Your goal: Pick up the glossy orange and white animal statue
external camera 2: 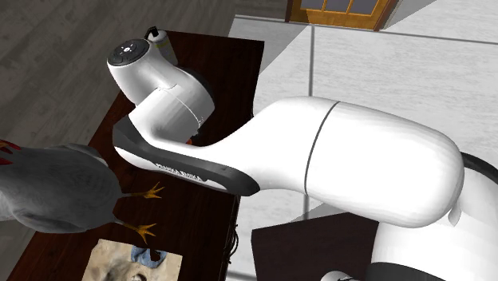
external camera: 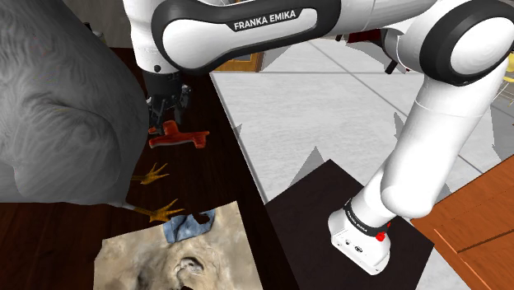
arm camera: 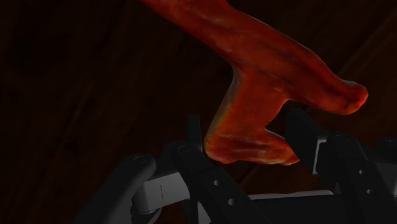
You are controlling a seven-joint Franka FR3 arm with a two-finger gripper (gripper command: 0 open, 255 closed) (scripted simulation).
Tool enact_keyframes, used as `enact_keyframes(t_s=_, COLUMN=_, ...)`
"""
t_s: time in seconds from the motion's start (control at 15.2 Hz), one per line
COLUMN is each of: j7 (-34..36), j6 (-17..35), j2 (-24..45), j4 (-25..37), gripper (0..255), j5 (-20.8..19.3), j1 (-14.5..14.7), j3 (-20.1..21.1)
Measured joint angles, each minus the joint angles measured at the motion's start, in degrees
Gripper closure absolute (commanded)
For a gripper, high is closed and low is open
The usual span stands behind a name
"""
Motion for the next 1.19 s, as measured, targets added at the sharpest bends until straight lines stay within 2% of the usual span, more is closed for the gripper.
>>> enact_keyframes(t_s=0.26, j7=0.0, j6=-0.7, j2=0.0, j4=0.6, gripper=255, j5=0.1, j1=0.1, j3=0.1)
enact_keyframes(t_s=1.19, j7=-0.9, j6=-10.7, j2=-0.7, j4=10.0, gripper=255, j5=0.9, j1=0.6, j3=0.5)
